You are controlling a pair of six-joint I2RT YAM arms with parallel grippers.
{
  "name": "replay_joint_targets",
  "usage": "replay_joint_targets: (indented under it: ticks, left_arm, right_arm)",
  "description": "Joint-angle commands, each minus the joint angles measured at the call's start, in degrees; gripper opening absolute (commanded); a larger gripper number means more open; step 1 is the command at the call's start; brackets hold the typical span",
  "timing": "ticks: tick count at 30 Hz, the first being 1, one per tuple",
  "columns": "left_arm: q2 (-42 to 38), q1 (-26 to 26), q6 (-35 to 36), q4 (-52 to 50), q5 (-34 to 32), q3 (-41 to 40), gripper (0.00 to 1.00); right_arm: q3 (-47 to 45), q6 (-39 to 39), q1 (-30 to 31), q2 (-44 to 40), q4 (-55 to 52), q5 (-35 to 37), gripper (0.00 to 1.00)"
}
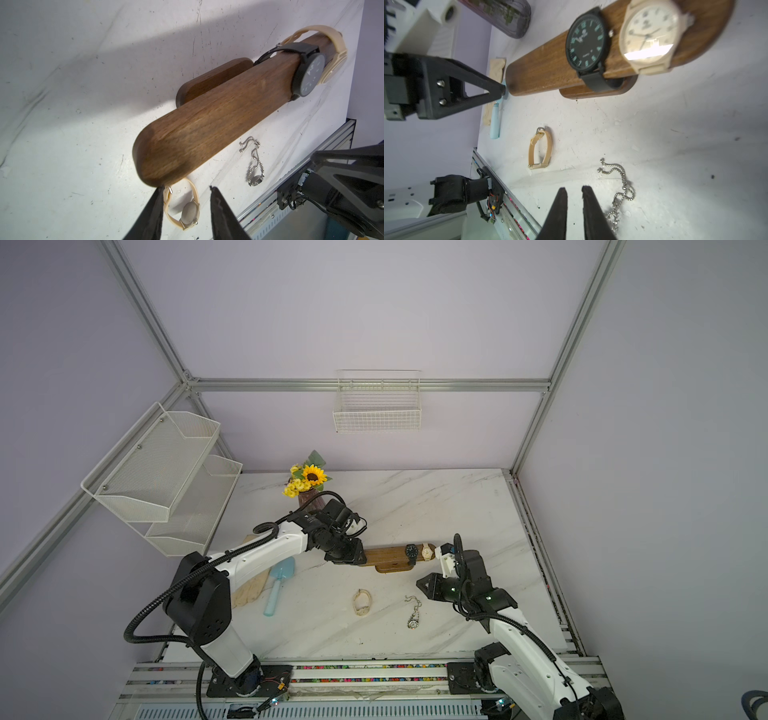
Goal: Place watch on stand
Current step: Adjust the stand at the center of the board, then pick up the watch at the center of the board.
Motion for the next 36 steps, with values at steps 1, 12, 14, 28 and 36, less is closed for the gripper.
replay_joint_targets:
  ticks: [1, 12, 14, 28, 36]
  left_arm:
    - [-7.0, 0.4, 1.6, -1.8, 2.1, -2.3, 0.41]
    - [-22.8, 5.8, -7.2, -4.4, -7.9, -16.0, 0.42]
    - [-24.0, 7.7, -8.0, -2.6, -6.2, -18.2, 0.43]
    - [-26.8, 21.7, -9.8, 7.6, 10.8, -28.9, 0.83]
    - [-25.7, 24.7, -7.9, 8.3, 13.7, -30.6, 0.83]
  right_arm:
    - [2.2, 0.8, 5.6, 2.8, 0.1, 6.3, 0.22]
    - [15.2, -9.7, 28.2, 21.8, 1.0, 18.5, 0.39]
    - [16.9, -12.5, 29.5, 23.9, 2.2, 18.3, 0.44]
    - [32.3, -31.8, 37.3, 41.2, -6.2, 22.4, 0.45]
    - [36.6, -34.9, 39.9, 46.3, -13.5, 24.5, 0.45]
